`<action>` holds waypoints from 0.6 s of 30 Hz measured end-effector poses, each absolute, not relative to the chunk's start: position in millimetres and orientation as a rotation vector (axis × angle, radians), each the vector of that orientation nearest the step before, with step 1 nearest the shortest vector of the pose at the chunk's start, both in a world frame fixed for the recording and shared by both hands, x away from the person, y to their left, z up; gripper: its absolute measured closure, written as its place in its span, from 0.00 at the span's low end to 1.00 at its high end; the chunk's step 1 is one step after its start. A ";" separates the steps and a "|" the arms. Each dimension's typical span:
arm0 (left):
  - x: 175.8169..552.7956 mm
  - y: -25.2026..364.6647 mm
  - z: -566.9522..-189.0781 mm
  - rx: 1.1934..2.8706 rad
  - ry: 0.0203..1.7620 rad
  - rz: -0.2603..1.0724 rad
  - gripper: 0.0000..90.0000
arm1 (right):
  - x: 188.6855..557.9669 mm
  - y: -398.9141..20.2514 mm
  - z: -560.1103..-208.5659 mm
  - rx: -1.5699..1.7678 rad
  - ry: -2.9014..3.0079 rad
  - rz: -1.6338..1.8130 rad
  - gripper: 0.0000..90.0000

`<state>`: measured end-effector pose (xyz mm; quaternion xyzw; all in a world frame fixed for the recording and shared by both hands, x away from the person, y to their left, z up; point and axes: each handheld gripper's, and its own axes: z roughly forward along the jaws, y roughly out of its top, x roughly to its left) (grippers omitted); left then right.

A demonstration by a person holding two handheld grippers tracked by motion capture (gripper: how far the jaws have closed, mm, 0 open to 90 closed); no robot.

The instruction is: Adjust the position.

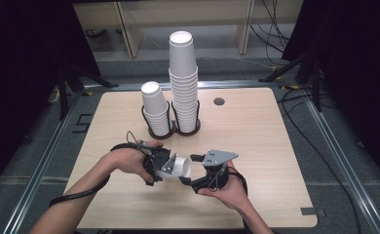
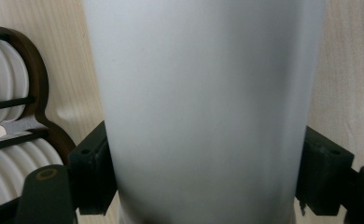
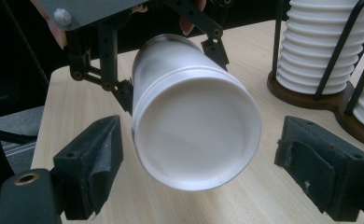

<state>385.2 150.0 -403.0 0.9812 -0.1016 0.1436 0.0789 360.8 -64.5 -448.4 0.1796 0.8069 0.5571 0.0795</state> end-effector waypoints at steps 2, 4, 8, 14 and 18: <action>385.8 148.9 -402.0 2.936 -0.339 0.446 0.24 | 360.2 -63.0 -448.7 0.554 2.427 1.670 0.17; 384.8 148.5 -402.3 2.945 -0.329 0.429 0.24 | 361.6 -62.0 -449.0 0.532 2.430 1.660 0.17; 384.4 146.5 -402.8 2.956 -0.340 0.423 0.24 | 361.4 -58.2 -449.2 0.539 2.449 1.669 0.17; 384.1 143.6 -404.1 2.965 -0.374 0.425 0.24 | 363.6 -53.8 -449.7 0.503 2.452 1.649 0.17; 384.0 143.0 -404.2 2.971 -0.381 0.423 0.24 | 363.4 -50.7 -452.6 0.506 2.484 1.649 0.17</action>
